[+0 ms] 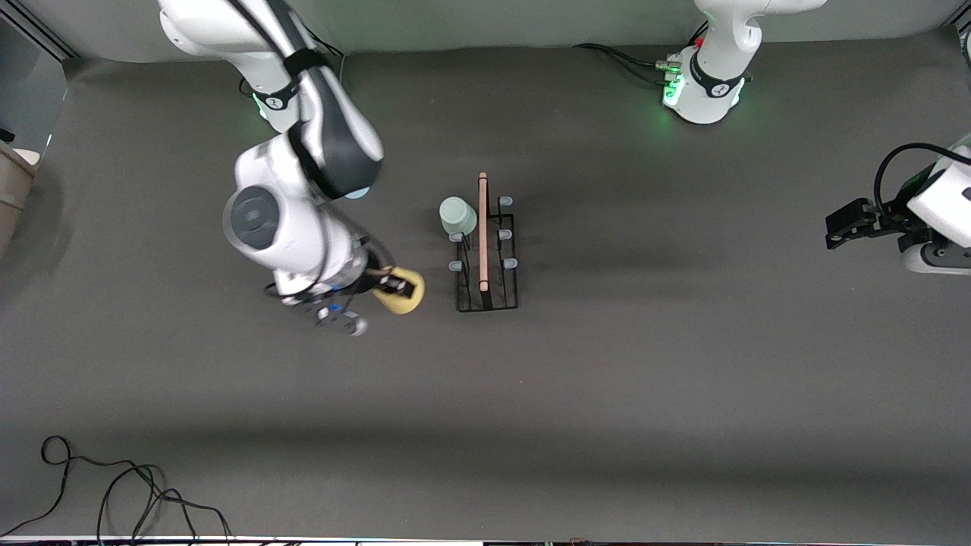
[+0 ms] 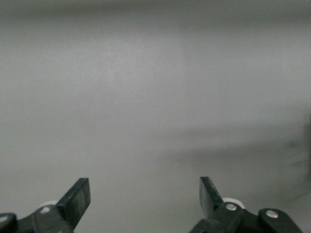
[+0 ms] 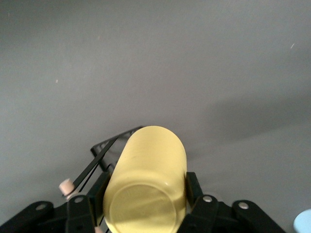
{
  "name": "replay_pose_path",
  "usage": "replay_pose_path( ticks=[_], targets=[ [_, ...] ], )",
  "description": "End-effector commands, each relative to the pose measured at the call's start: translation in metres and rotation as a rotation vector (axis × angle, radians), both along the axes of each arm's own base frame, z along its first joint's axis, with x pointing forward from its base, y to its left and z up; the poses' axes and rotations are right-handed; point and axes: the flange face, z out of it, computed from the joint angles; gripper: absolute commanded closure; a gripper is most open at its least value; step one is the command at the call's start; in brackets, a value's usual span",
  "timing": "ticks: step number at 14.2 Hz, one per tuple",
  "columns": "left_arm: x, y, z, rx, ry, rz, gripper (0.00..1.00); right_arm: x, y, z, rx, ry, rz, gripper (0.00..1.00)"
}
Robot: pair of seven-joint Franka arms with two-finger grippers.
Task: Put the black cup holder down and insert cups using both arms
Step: 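Carry the yellow cup to the holder and slide it onto a peg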
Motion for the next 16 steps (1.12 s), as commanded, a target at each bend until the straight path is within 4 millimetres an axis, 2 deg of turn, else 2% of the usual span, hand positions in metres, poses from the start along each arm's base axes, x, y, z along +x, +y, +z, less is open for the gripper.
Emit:
replay_pose_path(
  ticks=[1,4,7,15,16],
  targets=[
    [-0.002,-0.004,0.003,-0.025,-0.004,-0.001,0.0,-0.007,0.025,-0.003,0.006,-0.007,-0.064,1.0],
    [-0.006,-0.007,0.004,-0.028,0.011,-0.01,0.0,-0.02,0.045,-0.009,0.001,-0.006,-0.06,1.0],
    [-0.009,-0.007,0.009,-0.028,0.005,-0.01,0.0,-0.028,0.064,-0.022,-0.008,-0.019,-0.051,1.0],
    [-0.009,-0.013,0.003,0.028,0.015,-0.033,0.0,-0.038,0.086,-0.066,-0.041,-0.043,-0.026,1.0],
    [-0.008,-0.014,0.003,0.028,0.015,-0.032,0.0,-0.038,0.086,-0.069,-0.043,-0.045,-0.027,0.89]
  ],
)
